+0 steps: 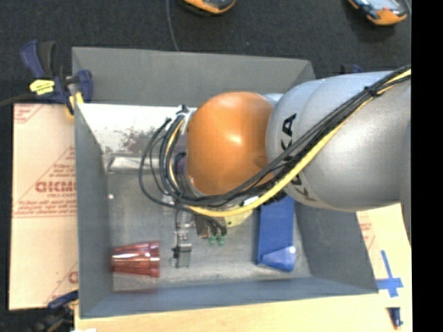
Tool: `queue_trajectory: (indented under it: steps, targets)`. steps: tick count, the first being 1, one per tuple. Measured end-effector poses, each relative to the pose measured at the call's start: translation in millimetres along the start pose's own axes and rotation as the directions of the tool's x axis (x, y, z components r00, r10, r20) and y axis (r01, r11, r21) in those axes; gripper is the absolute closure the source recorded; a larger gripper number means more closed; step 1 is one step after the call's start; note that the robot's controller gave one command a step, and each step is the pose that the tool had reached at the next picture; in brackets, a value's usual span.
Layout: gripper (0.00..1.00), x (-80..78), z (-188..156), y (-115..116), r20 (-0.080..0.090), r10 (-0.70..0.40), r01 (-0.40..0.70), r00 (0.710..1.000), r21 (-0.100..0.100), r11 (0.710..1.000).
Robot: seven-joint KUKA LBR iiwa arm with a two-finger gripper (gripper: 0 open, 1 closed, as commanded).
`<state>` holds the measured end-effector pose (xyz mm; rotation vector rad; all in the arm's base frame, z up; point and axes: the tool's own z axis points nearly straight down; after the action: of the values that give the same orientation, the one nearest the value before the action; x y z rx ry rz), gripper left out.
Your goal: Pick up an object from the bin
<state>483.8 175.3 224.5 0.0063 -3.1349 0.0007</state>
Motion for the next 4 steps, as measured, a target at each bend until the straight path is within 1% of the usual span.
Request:
queue_trajectory:
  steps: [1, 2, 3, 4]
  targets:
    - [0.0, -1.8, -4, -1, 0.008, 0.004, -0.004, 1.0, -0.002, 1.0]
    - [0.0, -11.4, 43, 6, 0.011, -0.138, 0.138, 0.99, 0.0, 0.99]
    - [0.0, -8.0, 109, 13, 0.017, -0.448, 0.448, 0.894, 0.005, 0.894]
    - [0.0, -31.9, 151, 21, 0.017, -0.496, 0.496, 0.868, 0.006, 0.869]
